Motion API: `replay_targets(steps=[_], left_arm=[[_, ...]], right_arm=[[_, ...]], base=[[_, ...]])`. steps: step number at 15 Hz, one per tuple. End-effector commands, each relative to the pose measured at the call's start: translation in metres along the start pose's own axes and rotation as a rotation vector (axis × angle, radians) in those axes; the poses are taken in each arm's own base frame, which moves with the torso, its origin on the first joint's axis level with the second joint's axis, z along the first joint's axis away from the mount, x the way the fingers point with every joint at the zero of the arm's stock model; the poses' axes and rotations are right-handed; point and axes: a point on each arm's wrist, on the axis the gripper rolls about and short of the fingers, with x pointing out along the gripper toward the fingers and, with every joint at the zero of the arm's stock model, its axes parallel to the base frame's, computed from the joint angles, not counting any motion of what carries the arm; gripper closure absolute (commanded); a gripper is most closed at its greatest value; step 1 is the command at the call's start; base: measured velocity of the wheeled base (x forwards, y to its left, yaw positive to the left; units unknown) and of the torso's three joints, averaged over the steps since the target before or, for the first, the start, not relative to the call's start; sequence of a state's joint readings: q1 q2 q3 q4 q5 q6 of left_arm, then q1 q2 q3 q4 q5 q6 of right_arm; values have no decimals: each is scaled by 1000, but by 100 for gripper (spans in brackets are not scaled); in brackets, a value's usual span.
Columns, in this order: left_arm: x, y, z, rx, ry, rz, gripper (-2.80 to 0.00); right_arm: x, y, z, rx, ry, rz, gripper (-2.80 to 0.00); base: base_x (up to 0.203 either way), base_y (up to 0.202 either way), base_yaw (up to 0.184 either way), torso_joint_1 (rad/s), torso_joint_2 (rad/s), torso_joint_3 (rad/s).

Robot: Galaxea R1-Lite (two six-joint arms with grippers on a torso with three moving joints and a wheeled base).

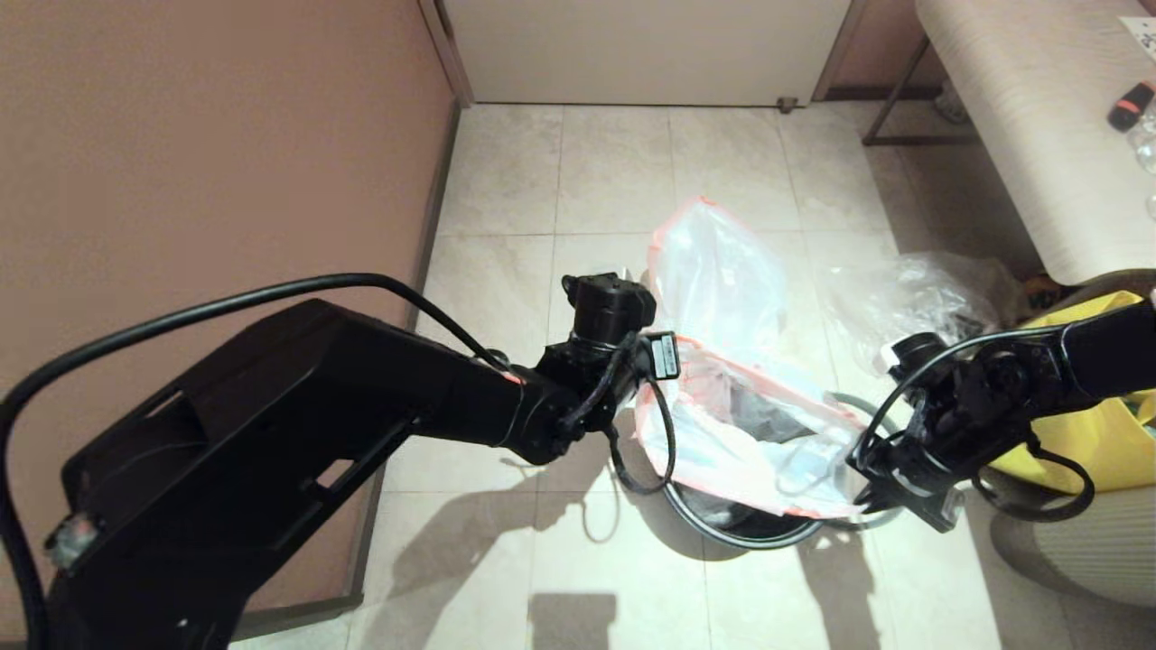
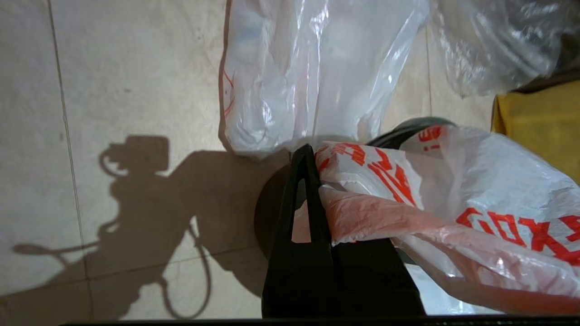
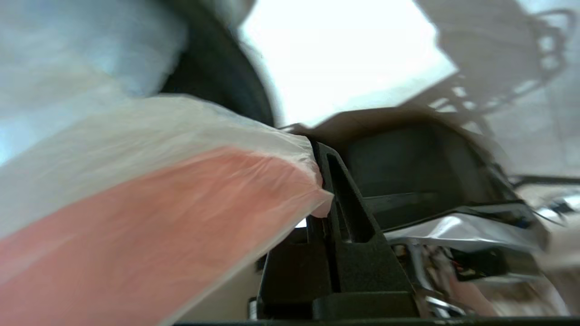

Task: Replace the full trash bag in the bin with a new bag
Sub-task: Put the new garbage bag on the trash can

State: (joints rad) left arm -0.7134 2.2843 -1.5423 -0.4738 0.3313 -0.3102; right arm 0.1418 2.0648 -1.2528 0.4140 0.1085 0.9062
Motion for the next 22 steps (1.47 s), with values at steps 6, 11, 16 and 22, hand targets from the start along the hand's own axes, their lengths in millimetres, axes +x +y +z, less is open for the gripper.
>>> replay_targets(steps=[6, 11, 16, 22], left_arm=[[26, 2, -75, 98, 162, 24, 0], [13, 21, -86, 180, 237, -14, 0], [4, 71, -105, 349, 255, -40, 0], [48, 45, -120, 288, 82, 34, 0]], right_arm=[[71, -9, 17, -100, 119, -162, 0], [86, -15, 13, -151, 100, -300, 0], [85, -2, 13, -190, -16, -353, 0], [91, 21, 27, -113, -265, -193, 0]], base=[[0, 0, 0, 0, 0, 0], [0, 0, 0, 0, 0, 0], [0, 0, 0, 0, 0, 0], [0, 0, 0, 0, 0, 0]])
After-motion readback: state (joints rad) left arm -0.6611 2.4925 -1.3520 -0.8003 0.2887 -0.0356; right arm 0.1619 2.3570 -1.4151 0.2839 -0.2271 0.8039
